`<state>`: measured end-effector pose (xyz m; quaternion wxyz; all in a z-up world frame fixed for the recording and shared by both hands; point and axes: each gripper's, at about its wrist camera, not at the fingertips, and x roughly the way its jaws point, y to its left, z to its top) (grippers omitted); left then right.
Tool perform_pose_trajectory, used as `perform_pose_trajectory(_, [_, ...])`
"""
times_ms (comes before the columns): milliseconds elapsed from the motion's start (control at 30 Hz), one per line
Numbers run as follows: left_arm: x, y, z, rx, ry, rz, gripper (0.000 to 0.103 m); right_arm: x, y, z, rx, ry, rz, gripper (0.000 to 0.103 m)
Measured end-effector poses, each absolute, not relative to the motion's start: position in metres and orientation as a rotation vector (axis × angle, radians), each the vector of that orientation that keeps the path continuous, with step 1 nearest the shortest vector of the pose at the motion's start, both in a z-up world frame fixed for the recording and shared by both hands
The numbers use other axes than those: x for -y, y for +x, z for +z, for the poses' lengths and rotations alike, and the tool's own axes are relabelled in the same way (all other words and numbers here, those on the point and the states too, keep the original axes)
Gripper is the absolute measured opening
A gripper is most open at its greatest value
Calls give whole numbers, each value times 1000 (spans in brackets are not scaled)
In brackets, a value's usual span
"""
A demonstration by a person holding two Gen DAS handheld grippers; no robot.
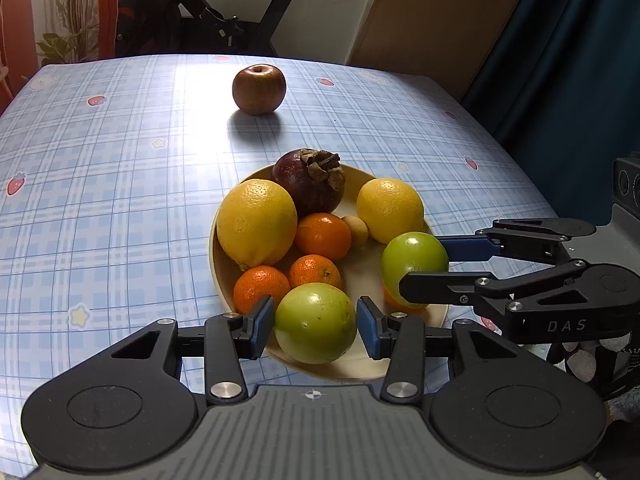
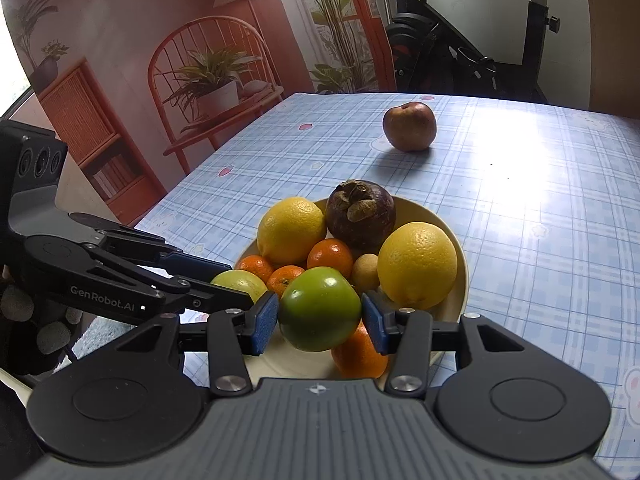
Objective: Organize fruits
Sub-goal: 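Carry both green apples onto the plate and open both grippers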
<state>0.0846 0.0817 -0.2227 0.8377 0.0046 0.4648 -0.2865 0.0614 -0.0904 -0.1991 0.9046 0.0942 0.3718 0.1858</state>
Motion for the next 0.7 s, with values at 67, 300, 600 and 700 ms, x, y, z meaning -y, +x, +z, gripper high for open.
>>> perform_pose_trajectory(67, [-83,86,-223,-989,-2,-608,48,88,61,-199,-771,183,391,49])
perform_pose_trajectory(300, [-88,89,-220,-984,-39,-602,47,82,62,-200,-771,155,395,49])
perform_pose_trajectory(600, [-93,90,-213,-956,-64,-582,47,82,63,-201,-766,156,390,50])
perform_pose_trajectory(700, [-94,91,-211,-945,-73,-569,47,81,63,-201,-759,151,383,50])
